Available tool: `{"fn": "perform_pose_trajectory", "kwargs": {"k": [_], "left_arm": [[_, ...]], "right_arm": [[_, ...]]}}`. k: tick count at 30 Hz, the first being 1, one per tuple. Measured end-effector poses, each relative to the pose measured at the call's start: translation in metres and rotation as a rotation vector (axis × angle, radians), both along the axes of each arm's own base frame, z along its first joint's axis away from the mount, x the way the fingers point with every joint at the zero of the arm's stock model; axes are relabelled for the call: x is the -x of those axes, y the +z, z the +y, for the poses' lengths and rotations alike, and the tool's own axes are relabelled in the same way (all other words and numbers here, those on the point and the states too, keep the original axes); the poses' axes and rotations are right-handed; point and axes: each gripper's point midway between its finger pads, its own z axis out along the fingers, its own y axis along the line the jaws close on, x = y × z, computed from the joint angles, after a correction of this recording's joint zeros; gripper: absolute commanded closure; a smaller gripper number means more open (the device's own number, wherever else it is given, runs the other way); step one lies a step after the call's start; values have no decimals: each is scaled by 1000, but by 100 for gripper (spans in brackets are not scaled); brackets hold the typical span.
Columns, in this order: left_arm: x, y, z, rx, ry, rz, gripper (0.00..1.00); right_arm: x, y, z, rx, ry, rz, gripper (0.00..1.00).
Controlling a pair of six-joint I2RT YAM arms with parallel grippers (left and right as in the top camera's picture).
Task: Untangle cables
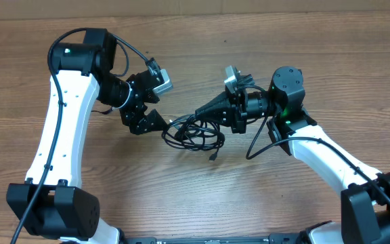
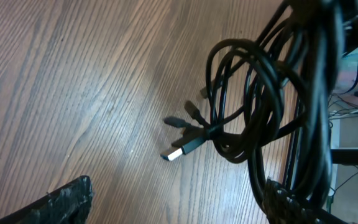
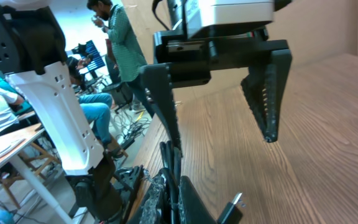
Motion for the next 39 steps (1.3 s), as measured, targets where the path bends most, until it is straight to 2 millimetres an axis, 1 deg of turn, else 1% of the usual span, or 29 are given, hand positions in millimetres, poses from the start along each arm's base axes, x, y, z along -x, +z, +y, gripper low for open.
{"fn": "perform_pose_trajectory", "kwargs": {"k": [4, 10, 13, 19, 23, 26, 30, 36, 39], "left_arm": [[6, 1, -1, 8, -26, 7, 13], [19, 8, -7, 64, -72, 34, 11], [21, 11, -13, 94, -89, 29, 11], [29, 14, -31, 119, -151, 24, 11], [34, 14, -41, 119, -191, 17, 15], [32, 12, -45, 107, -214, -13, 15], [24, 10, -45, 101, -226, -60, 14], [20, 10, -46, 96, -231, -87, 11], [18, 10, -48, 98, -240, -100, 12]], "right_arm": [[-3, 0, -1, 0, -17, 1, 96], [-17, 0, -15, 1, -72, 4, 96], [-22, 0, -18, 1, -90, 5, 96], [-23, 0, -18, 1, -98, 5, 96], [-23, 0, -18, 1, -98, 5, 96], [-22, 0, -18, 1, -93, 5, 96], [-19, 0, -19, 1, -75, 5, 96], [-13, 0, -19, 0, -40, 5, 96], [-11, 0, -19, 0, -29, 5, 96]]}}
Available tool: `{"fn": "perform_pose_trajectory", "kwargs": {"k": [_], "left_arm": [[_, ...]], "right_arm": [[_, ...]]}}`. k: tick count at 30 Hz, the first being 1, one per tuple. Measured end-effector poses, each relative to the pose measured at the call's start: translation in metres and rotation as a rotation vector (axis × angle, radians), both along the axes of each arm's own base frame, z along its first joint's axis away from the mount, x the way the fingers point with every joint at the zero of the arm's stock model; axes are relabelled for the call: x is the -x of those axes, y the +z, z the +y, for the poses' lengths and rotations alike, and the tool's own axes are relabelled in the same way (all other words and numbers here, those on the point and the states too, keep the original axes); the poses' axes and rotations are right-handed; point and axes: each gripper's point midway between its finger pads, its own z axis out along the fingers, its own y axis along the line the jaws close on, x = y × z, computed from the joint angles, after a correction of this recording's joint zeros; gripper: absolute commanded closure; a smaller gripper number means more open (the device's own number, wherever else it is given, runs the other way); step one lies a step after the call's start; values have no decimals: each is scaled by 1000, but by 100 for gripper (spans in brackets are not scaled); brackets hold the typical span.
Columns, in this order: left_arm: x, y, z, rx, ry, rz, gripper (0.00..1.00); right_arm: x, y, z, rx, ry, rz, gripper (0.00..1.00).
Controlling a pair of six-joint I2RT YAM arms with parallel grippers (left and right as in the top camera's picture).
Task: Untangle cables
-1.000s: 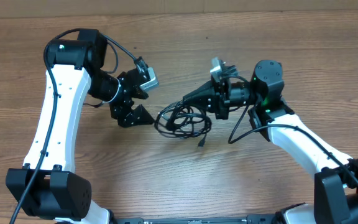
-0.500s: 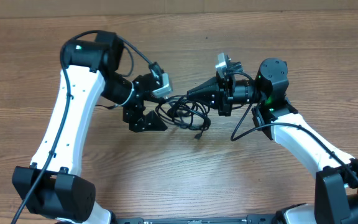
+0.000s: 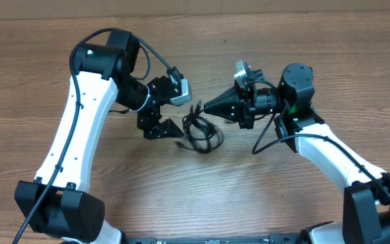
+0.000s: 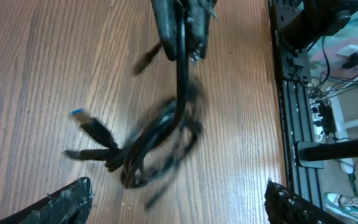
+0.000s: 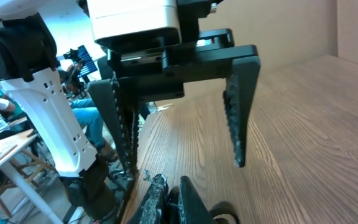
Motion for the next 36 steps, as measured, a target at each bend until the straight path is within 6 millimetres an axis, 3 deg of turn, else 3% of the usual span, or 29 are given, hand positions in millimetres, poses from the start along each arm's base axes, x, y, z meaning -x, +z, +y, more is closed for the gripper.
{"fn": "perform_pose_trajectory", "kwargs": {"k": [13, 20, 28, 36], "left_arm": [[4, 0, -7, 0, -24, -3, 13], [5, 0, -7, -1, -24, 5, 17], [6, 0, -7, -1, -24, 6, 18], [5, -5, -8, -6, -24, 26, 15]], "right_arm": [[3, -2, 0, 5, 15, 20, 96], [-2, -13, 0, 35, -20, 113, 96], [-18, -40, -2, 110, -144, 285, 96], [-42, -91, -16, 261, -399, 531, 96]]}}
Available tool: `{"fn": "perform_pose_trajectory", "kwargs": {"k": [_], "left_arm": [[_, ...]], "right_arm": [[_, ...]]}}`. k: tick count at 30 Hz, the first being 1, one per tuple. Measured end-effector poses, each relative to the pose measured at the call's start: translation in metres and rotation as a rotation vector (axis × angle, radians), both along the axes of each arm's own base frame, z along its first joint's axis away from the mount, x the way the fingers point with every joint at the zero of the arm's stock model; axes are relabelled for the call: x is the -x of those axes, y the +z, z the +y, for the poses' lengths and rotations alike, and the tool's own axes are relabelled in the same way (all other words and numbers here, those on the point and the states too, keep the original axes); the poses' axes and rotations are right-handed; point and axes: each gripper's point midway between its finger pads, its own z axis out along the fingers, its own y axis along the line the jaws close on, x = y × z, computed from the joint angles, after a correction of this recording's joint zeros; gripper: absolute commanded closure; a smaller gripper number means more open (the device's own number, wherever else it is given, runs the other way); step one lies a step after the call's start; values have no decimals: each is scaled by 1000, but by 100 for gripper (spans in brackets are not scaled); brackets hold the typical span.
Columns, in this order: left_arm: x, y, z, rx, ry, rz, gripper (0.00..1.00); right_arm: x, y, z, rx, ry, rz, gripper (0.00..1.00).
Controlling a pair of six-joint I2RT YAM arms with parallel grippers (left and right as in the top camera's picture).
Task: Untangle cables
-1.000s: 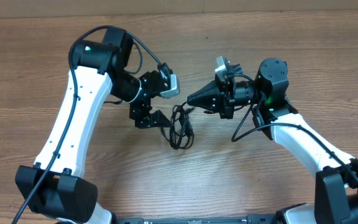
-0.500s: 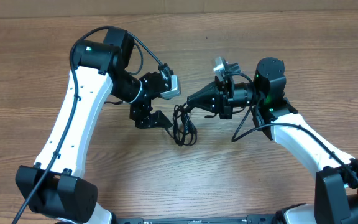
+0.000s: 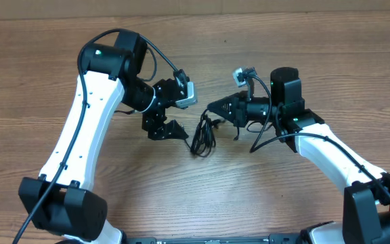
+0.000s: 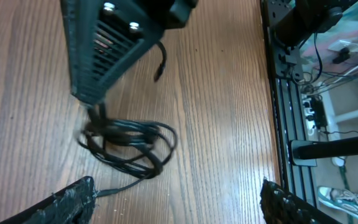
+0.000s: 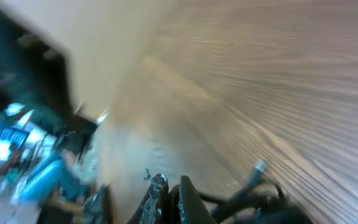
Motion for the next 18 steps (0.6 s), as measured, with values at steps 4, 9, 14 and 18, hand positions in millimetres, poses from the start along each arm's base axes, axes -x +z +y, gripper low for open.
{"fn": "perform_pose_trajectory", "kwargs": {"k": [4, 9, 14, 18], "left_arm": [[-2, -9, -2, -9, 3, 36, 15], [-6, -20, -3, -21, 15, 82, 16], [-8, -26, -3, -28, 23, 109, 16], [-8, -26, -3, -30, 28, 115, 17]], "right_arm": [[-15, -20, -13, 72, -158, 105, 88], [-27, -35, -26, 124, -297, 192, 45], [-25, -50, -36, 182, -353, 252, 0], [-17, -64, -42, 236, -367, 302, 0]]}}
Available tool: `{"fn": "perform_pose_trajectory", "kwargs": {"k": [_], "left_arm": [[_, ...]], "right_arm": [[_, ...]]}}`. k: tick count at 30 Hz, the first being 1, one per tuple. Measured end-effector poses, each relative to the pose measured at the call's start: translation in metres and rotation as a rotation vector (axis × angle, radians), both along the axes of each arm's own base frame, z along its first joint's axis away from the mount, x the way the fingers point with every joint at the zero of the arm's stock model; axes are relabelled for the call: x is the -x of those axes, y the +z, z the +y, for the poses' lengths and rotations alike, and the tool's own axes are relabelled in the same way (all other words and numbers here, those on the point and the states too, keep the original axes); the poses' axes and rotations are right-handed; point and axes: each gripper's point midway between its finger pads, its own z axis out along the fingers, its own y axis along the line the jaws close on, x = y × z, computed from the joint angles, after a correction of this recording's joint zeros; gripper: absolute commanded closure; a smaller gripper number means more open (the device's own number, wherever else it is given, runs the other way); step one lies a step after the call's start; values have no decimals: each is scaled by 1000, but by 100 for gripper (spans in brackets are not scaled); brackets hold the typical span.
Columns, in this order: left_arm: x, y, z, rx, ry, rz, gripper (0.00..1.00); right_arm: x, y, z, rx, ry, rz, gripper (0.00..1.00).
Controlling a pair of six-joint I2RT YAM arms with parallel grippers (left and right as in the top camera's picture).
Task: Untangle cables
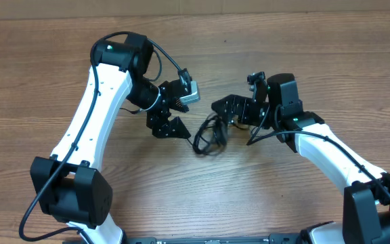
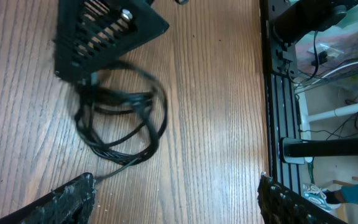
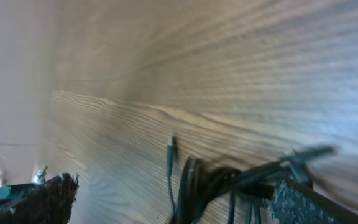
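A bundle of black cables (image 1: 208,135) lies in loose loops on the wooden table, between the two arms. My right gripper (image 1: 225,114) stands open just right of it. In the right wrist view the cables (image 3: 211,182) run between its spread fingers (image 3: 45,200) and crowd against the right one. My left gripper (image 1: 175,116) is open to the left of the bundle and apart from it. Its wrist view shows the loops (image 2: 120,118) ahead of its fingertips (image 2: 73,198), a thin cable end reaching toward the left one. Nothing is held.
The wooden table (image 1: 80,54) fills the view. The right arm's own black lead (image 1: 259,135) hangs by its wrist. Beyond the table edge, the left wrist view shows a black frame and floor cabling (image 2: 291,56).
My right gripper was shut on the cable bundle and is now open, with the bundle lying loose on the table. The left arm has shifted slightly to the right and stays open.
First my right gripper held the bundle shut, with the loops close to my open left gripper. Then both arms were further right, the bundle hanging from the right gripper. Later it touched the table, still gripped. Now it is released.
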Motion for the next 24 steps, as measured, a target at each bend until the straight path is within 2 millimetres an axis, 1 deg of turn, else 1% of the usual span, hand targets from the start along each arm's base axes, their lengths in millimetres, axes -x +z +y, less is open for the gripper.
{"fn": "perform_pose_trajectory", "kwargs": {"k": [3, 6, 12, 15, 19, 21, 24], "left_arm": [[0, 0, 0, -1, 2, 2, 16], [0, 0, 0, -1, 3, 3, 16], [0, 0, 0, -1, 3, 2, 16], [0, 0, 0, -4, 5, 4, 16], [0, -1, 1, -11, 5, 5, 15], [0, -1, 1, -14, 8, 5, 12], [-1, -2, 1, -18, 22, 15, 7]], "right_arm": [[6, -11, -7, 44, -21, 48, 0], [10, -18, -11, 71, -22, 71, 0], [29, -29, -14, 128, 57, 100, 0], [38, -34, -16, 149, 99, 110, 3], [50, -35, -12, 148, 182, 104, 8], [56, -35, -11, 142, 224, 103, 11], [66, -36, -10, 144, 276, 109, 11]]}}
